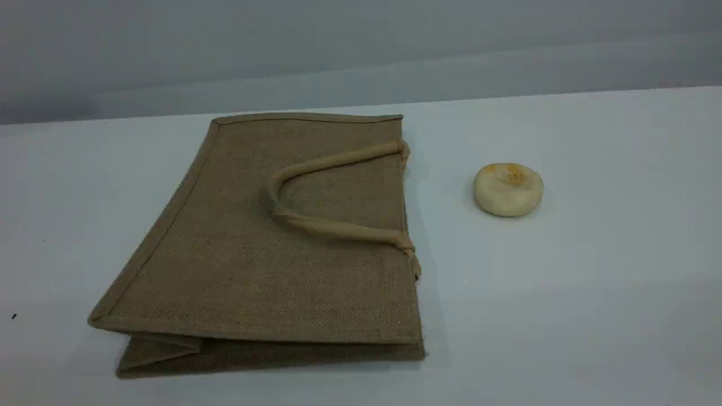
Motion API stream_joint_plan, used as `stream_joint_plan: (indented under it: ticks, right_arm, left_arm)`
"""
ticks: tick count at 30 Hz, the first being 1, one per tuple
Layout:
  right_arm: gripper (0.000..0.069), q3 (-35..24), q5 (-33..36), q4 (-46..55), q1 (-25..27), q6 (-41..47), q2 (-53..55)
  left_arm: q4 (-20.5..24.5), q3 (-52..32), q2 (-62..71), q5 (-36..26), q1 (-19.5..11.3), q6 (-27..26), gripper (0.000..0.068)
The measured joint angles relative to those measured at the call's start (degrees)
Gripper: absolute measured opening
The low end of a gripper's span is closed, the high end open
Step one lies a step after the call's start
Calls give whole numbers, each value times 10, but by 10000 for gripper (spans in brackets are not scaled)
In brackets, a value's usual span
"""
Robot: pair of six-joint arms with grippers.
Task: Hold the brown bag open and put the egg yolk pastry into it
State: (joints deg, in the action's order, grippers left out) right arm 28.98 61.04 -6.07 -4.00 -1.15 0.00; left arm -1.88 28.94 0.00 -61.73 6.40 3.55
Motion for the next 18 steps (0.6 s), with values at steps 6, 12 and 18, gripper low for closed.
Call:
stream_joint_plan:
  ticks: [6, 12, 18]
  right_arm:
    - [451, 0, -4, -31, 0, 0, 0]
    - [451, 12, -26, -32, 0, -4, 0]
    - [451, 29, -114, -79, 0, -26, 68]
  left_arm:
    - [0, 1, 0, 1, 0, -5, 482]
    - [-1, 18, 20, 38, 0, -30, 482]
    - [7, 59, 123, 113, 0, -30, 482]
